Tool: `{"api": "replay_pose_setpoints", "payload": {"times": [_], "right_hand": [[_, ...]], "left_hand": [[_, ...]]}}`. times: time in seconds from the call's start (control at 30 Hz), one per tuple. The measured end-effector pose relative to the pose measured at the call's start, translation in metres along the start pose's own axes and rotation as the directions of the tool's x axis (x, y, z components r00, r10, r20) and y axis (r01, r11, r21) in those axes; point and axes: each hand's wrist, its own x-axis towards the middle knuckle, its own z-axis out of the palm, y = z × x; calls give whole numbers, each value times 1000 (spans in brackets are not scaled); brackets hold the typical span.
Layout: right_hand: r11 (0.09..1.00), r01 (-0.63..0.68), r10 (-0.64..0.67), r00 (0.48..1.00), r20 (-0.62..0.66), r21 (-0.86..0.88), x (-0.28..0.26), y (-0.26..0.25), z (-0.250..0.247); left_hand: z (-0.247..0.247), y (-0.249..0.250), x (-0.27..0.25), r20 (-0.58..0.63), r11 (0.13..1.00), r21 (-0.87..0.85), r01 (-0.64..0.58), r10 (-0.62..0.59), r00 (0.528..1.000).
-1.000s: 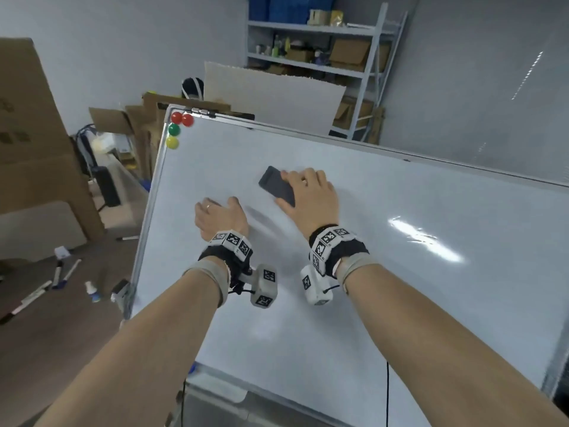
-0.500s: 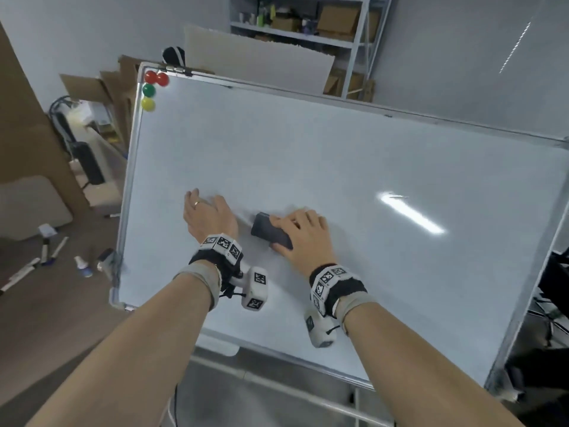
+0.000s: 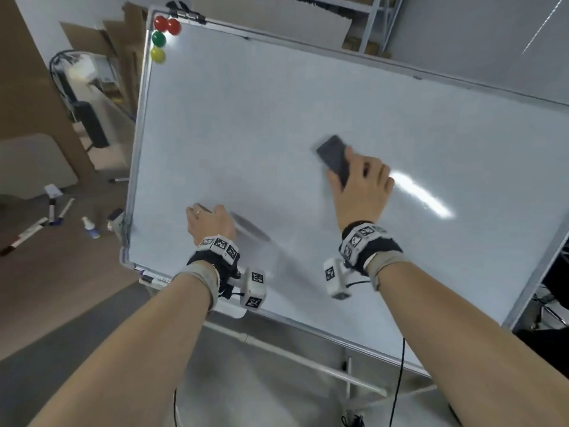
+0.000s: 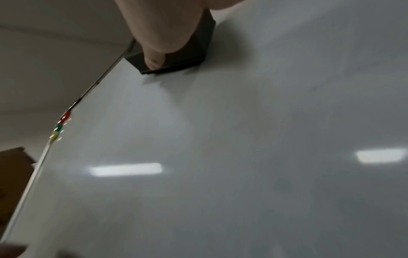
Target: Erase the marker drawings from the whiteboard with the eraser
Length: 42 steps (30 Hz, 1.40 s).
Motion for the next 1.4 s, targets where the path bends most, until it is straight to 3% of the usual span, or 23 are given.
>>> {"api": "replay_pose_setpoints", "payload": {"times": [0.1,0.17,0.3,0.43,0.63,0.8,0.97,1.03,1.2,1.23,1.4], "right_hand": [[999,-51,50,996,-73,-18,1,9,-2],[999,-48,48,998,-51,-4,-14,3,2],[993,117,-118,991,56,34,-50,-30,20],[962,253,-266,954,140,103,-74,-74,41],[877,409,-477,804,355,251,-143,-139,74],[856,444,-515,684,517,265,-186,-177,79],[860,438,-510,720,471,263,-170,-166,67],[863,408,-505,709,492,297,-168,-155,59],[842,395,-530,479,699,368,-188,-141,44],[841,398,-529,461,712,367,-193,-141,43],[857,355,-501,397,769,375,-212,-140,37]], "left_hand": [[-5,-1,9,-2,999,-36,17,-17,1000],[-8,-4,13,0,999,-53,5,-5,1000],[-18,-17,15,18,995,-91,-28,30,999],[-39,-54,25,-1,997,-71,14,-14,1000],[-73,-146,40,-90,968,-69,243,-248,965],[-80,-194,26,69,887,-95,453,-448,891],[-78,-196,20,140,872,-176,457,-437,888],[-72,-195,13,147,848,-241,473,-450,881],[-14,-259,29,241,786,-289,547,-493,836],[-3,-273,34,255,781,-278,560,-502,827],[-11,-250,11,297,780,-289,555,-477,827]]}}
